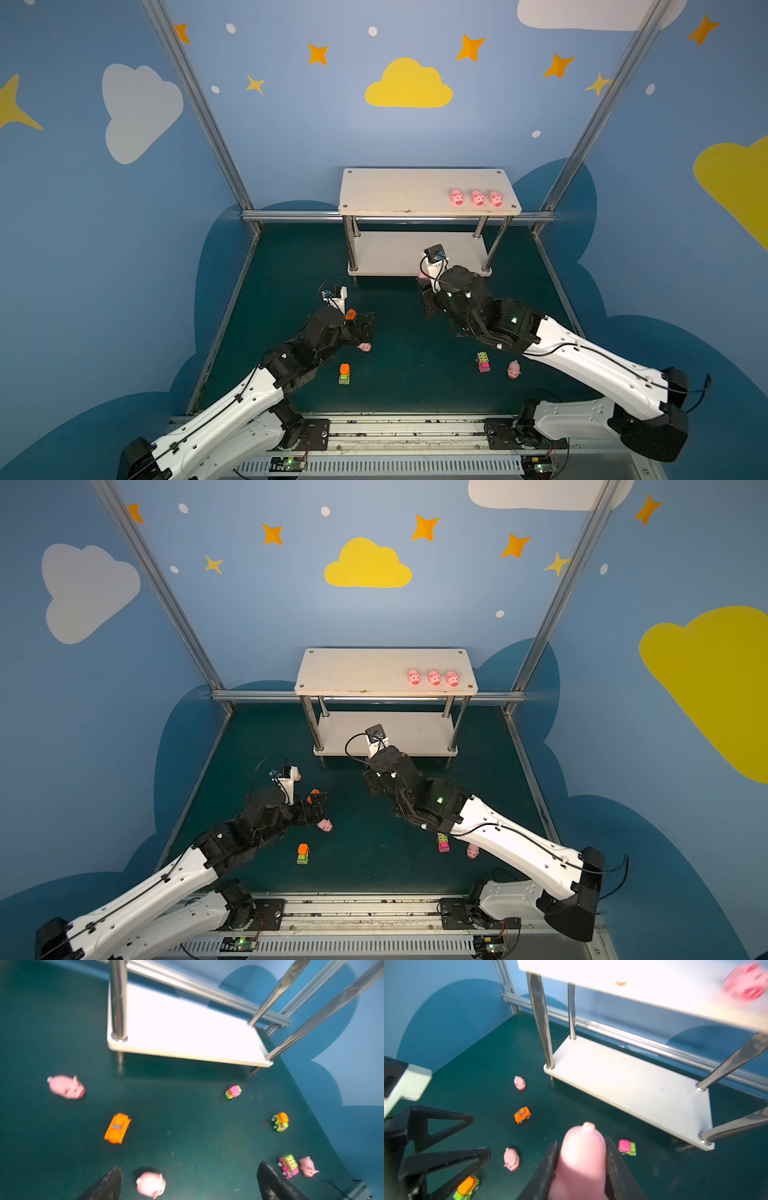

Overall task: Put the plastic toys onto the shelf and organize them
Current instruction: 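Lift the pink pig with the right gripper up above the top shelf, then lower the pig beside the row of pigs and open the right gripper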

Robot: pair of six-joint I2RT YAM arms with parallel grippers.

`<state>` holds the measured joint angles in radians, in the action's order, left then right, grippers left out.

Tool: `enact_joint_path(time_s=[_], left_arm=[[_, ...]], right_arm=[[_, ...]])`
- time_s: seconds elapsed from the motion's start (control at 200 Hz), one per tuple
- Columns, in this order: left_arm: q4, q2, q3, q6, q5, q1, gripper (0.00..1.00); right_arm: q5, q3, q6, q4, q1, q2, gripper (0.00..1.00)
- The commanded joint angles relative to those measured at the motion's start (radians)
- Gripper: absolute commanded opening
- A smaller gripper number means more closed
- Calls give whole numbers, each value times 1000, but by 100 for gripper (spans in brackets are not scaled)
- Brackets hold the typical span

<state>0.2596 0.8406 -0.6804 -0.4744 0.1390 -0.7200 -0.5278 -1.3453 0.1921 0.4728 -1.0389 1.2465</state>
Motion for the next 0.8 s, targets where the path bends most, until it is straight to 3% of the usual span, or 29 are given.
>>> enact_joint_path(time_s=[0.0,0.26,0.796], left_arm=[[-16,28,-62,62,-36,-1,100],[-33,74,-134,77,-69,-12,100],[116,56,-305,157,-25,-59,100]], right_arm=[[-5,-97,-64,50,39,3,34],[86,-374,-137,79,172,129,35],[244,-992,-158,269,365,607,35]])
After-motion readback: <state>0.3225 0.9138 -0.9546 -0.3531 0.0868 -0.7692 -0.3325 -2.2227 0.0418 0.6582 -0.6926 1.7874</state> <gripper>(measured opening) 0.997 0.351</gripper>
